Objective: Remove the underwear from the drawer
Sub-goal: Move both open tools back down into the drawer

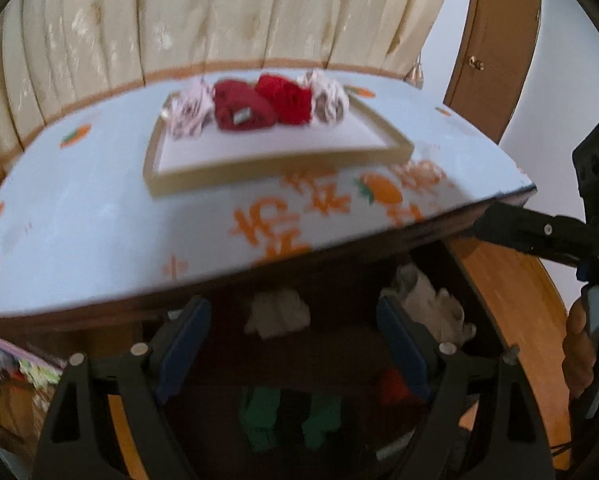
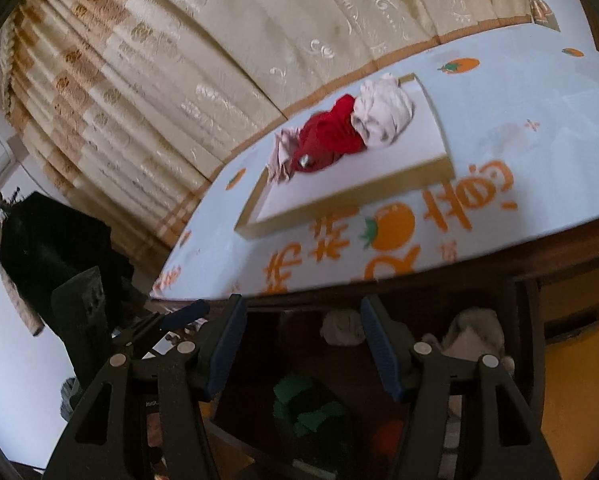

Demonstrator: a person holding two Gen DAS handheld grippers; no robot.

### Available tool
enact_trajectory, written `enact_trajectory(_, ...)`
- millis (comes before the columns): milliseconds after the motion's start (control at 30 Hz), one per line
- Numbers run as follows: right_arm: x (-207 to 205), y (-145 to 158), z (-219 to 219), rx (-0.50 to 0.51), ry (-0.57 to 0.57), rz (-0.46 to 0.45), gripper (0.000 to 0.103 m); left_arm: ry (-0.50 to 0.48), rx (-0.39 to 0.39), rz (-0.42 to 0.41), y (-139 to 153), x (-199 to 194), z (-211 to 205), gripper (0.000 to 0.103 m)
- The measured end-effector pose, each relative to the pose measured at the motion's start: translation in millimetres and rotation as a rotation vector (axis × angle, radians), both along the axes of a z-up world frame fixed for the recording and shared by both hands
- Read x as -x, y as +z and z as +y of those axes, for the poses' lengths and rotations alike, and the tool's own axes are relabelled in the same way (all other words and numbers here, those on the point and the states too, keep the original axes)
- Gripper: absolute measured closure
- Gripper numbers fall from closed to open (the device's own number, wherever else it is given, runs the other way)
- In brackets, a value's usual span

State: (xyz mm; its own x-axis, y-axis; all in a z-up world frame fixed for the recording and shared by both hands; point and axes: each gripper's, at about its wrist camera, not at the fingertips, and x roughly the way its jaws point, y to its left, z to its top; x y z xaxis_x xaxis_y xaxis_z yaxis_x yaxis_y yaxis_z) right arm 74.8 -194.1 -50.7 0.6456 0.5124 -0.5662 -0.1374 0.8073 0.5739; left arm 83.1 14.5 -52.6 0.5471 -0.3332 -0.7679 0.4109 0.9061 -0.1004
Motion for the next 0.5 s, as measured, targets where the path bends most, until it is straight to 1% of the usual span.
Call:
enact_trajectory(167,16.6,-17.6,11.0,0.046,0.037,0.021,0.041,0.02,0.018,0.055,-23.6,12.2,15.6,0.016)
enact_trajectory(267,21.3,-31.3,16.5,0.06,0.064,0.048,0.041,0.021,0.014,0.084,-35.1,16.6,20.8,0.016)
enact_trajectory(367,21.3,-45.0,22.6,0.06,0.085,0.076,0.041,0.034,0.006,0.112,-46.5,20.1,28.9,0.016)
enact_trajectory(500,14.6,-67.9,42.0,0.101,0.154,0.134,0.041,0.055,-0.007,0.148,-60.5,22.6,40.5,0.016)
